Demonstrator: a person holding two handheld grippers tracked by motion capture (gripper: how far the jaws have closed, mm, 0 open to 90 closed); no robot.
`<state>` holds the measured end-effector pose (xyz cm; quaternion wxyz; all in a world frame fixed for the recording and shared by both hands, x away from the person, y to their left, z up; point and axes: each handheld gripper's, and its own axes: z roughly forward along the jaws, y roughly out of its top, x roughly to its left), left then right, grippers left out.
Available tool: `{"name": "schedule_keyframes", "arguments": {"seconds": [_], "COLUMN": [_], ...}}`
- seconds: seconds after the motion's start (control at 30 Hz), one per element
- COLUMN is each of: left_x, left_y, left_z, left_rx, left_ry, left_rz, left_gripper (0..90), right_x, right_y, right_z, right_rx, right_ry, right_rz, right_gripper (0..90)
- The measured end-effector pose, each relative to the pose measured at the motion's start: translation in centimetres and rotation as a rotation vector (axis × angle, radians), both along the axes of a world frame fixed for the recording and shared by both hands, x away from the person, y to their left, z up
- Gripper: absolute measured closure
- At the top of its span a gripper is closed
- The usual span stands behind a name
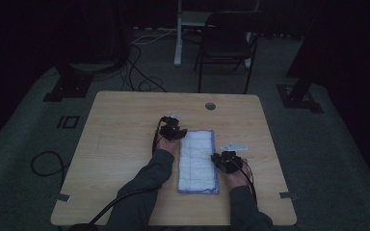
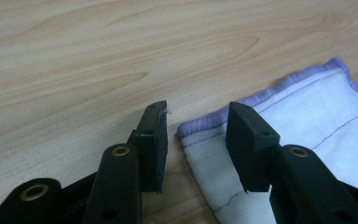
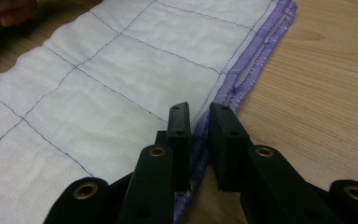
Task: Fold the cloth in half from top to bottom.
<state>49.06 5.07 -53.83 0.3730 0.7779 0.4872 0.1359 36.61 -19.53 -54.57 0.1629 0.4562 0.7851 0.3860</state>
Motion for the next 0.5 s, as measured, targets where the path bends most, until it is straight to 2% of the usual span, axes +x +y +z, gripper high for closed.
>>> {"name": "schedule_keyframes", "arguments": {"seconds": [0.17, 0.23, 0.33, 0.37, 0.5], "left_x": [-0.09, 0.05, 0.09, 0.12, 0.04], "left_y": [-0.23, -0.29, -0.28, -0.21, -0.36], "left_z": [0.07, 0.23, 0.31, 0.27, 0.3], "left_rx": [0.035, 0.034, 0.038, 0.016, 0.022], "left_ry": [-0.008, 0.015, 0.025, 0.04, 0.04], "left_rz": [-0.017, -0.032, -0.044, -0.049, -0.053], "left_gripper": [60.8, 67.2, 75.2, 79.0, 83.3], "right_x": [-0.01, 0.03, 0.1, 0.22, 0.55], "right_y": [0.01, 0.05, 0.07, 0.09, 0.13], "right_z": [0.01, 0.04, 0.15, 0.27, 0.59], "right_rx": [-0.002, -0.004, -0.01, -0.015, -0.015], "right_ry": [0.0, 0.001, 0.006, 0.003, -0.005], "right_rz": [0.0, 0.003, 0.005, 0.004, -0.005], "right_gripper": [79.4, 79.0, 77.6, 75.8, 73.3]}}
